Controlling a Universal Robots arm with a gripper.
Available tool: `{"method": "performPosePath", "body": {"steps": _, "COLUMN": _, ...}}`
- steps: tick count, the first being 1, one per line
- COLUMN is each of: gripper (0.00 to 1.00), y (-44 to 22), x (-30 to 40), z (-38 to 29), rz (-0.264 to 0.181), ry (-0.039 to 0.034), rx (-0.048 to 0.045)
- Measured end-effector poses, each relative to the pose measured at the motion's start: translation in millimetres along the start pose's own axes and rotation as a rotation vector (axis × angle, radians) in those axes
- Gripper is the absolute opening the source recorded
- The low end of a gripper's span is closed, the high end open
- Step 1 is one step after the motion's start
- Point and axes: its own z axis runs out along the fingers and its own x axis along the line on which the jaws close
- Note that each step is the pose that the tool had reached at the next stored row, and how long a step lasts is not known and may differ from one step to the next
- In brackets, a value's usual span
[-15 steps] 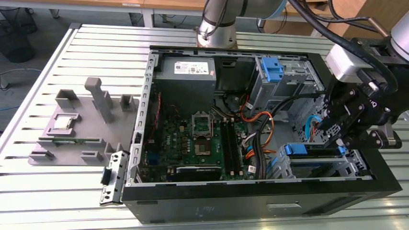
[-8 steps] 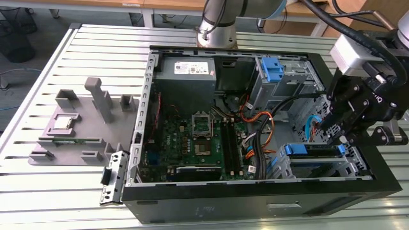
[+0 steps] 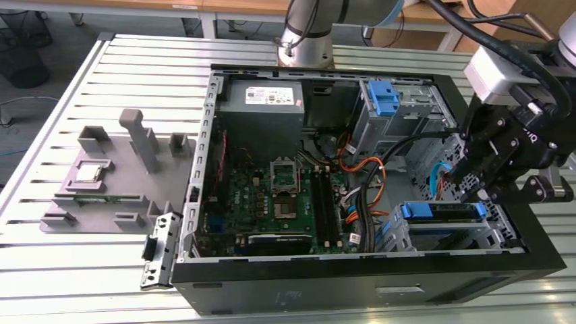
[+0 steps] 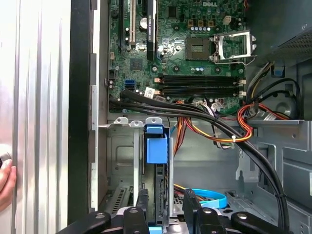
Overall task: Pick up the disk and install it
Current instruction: 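Insert the first disk wire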
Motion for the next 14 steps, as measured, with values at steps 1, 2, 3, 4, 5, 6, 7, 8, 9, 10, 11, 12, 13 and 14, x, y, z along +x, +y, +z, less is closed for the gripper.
{"method": "performPosePath", "body": {"steps": 1, "gripper": 0.42, "y": 0.0, "x": -0.6, "z": 0.1, "rz": 0.0, "ry": 0.0, "rx": 0.0}}
{"method": "performPosePath", "body": {"steps": 2, "gripper": 0.42, "y": 0.0, "x": -1.4, "z": 0.2, "rz": 0.0, "ry": -0.0002, "rx": 0.0}}
{"method": "performPosePath", "body": {"steps": 3, "gripper": 0.42, "y": 0.0, "x": -2.2, "z": 0.2, "rz": 0.0, "ry": -0.0002, "rx": 0.0}}
{"method": "performPosePath", "body": {"steps": 4, "gripper": 0.42, "y": 0.0, "x": -3.0, "z": 0.3, "rz": 0.0, "ry": -0.0002, "rx": 0.0}}
{"method": "performPosePath", "body": {"steps": 5, "gripper": 0.42, "y": 0.1, "x": -3.9, "z": 0.4, "rz": 0.0, "ry": -0.0002, "rx": 0.0}}
{"method": "performPosePath", "body": {"steps": 6, "gripper": 0.42, "y": 0.1, "x": -4.7, "z": 0.5, "rz": 0.0, "ry": -0.0002, "rx": 0.0}}
{"method": "performPosePath", "body": {"steps": 7, "gripper": 0.42, "y": 0.1, "x": -5.1, "z": 0.5, "rz": 0.0, "ry": -0.0003, "rx": 0.0}}
{"method": "performPosePath", "body": {"steps": 8, "gripper": 0.42, "y": 0.1, "x": -5.2, "z": 0.6, "rz": 0.0, "ry": -0.0003, "rx": 0.0}}
{"method": "performPosePath", "body": {"steps": 9, "gripper": 0.42, "y": 0.1, "x": -5.2, "z": 0.6, "rz": 0.0, "ry": -0.0003, "rx": 0.0}}
{"method": "performPosePath", "body": {"steps": 10, "gripper": 0.42, "y": 0.1, "x": -5.2, "z": 0.6, "rz": 0.0, "ry": -0.0003, "rx": 0.0}}
{"method": "performPosePath", "body": {"steps": 11, "gripper": 0.42, "y": 0.1, "x": -5.2, "z": 0.6, "rz": 0.0, "ry": -0.0004, "rx": 0.0}}
{"method": "performPosePath", "body": {"steps": 12, "gripper": 0.42, "y": 0.1, "x": -5.3, "z": 0.5, "rz": 0.0, "ry": -0.0003, "rx": 0.0}}
{"method": "performPosePath", "body": {"steps": 13, "gripper": 0.42, "y": 0.1, "x": -5.3, "z": 0.5, "rz": 0.0, "ry": -0.0002, "rx": 0.0}}
{"method": "performPosePath", "body": {"steps": 14, "gripper": 0.42, "y": 0.1, "x": -5.4, "z": 0.5, "rz": 0.0, "ry": -0.0005, "rx": 0.0}}
